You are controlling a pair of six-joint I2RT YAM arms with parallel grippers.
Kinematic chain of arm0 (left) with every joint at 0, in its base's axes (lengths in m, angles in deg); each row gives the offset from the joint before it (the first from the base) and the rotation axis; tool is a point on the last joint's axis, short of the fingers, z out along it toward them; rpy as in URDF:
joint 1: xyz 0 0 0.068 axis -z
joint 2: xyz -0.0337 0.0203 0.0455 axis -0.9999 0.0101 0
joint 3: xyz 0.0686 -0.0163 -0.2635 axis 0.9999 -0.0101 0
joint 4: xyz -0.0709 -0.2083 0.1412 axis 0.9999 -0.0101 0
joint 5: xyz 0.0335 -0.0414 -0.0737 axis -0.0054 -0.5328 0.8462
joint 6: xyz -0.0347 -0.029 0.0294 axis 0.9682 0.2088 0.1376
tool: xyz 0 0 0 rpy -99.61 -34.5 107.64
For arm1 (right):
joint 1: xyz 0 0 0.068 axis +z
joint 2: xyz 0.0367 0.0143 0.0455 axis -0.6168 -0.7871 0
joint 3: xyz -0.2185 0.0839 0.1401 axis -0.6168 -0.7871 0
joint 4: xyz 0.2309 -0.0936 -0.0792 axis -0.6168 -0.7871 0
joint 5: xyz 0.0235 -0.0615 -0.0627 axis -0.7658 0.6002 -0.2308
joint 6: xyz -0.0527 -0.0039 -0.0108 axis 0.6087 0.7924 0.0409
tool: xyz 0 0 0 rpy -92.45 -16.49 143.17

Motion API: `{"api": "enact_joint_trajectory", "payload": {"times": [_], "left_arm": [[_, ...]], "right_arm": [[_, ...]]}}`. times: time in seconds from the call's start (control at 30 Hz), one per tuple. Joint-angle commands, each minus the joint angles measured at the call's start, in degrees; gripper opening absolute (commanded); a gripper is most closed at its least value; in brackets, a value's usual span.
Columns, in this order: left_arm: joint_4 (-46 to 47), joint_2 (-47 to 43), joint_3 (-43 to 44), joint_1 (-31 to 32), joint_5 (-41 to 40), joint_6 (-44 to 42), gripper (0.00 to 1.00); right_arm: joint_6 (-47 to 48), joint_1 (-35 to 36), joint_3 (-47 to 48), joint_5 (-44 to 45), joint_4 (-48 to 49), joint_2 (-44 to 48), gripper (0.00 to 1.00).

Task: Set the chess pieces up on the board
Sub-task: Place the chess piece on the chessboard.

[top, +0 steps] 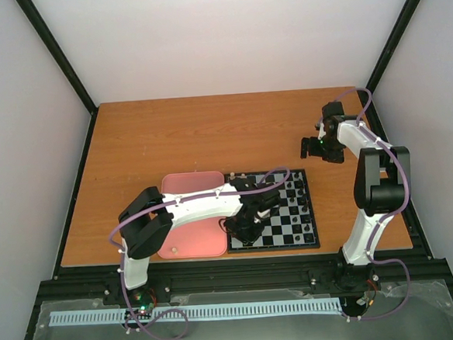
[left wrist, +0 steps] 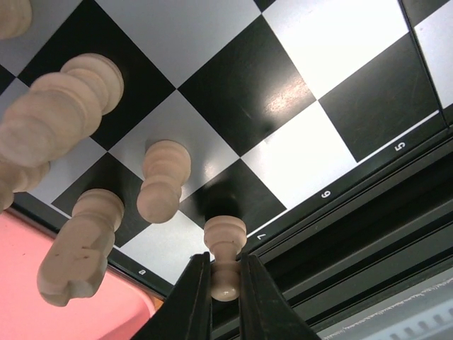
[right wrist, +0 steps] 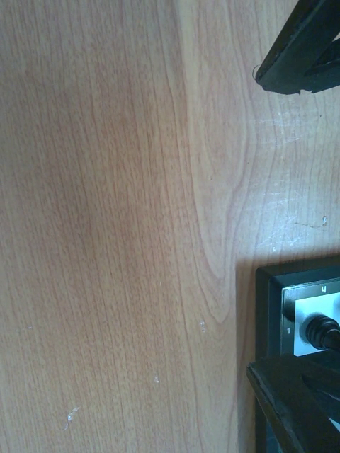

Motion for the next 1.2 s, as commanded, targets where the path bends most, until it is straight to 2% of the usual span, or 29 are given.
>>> {"api": "enact_joint_trajectory", "payload": {"times": [0.0, 0.3, 0.57, 0.73, 0.93, 1.17], "left_arm": [[0.54, -0.54, 1.45, 0.78, 0.43, -0.79, 0.06], [0.05, 0.77, 2.61, 0.81, 1.17, -2.43, 0.09], [-0.13, 1.43, 3.50, 0.78, 1.72, -3.33, 0.16], [-0.15, 1.34, 3.24, 0.82, 1.94, -3.34, 0.17], [-0.06, 1.44, 3.50, 0.80, 2.14, -3.34, 0.23], [-1.39, 0.30, 5.21, 0.80, 1.77, -3.60, 0.25]], "right_arm": [[0.43, 0.29, -0.37, 0.38, 0.34, 1.44, 1.00], [0.54, 0.29, -0.20, 0.68, 0.25, 1.02, 1.00], [0.67, 0.29, -0.04, 0.71, 0.21, 0.92, 1.00], [0.61, 0.29, -0.02, 0.53, 0.17, 0.83, 1.00], [0.71, 0.29, -0.02, 0.36, 0.17, 1.00, 1.00], [0.69, 0.29, 0.16, 0.01, 0.17, 1.00, 1.00]]}}
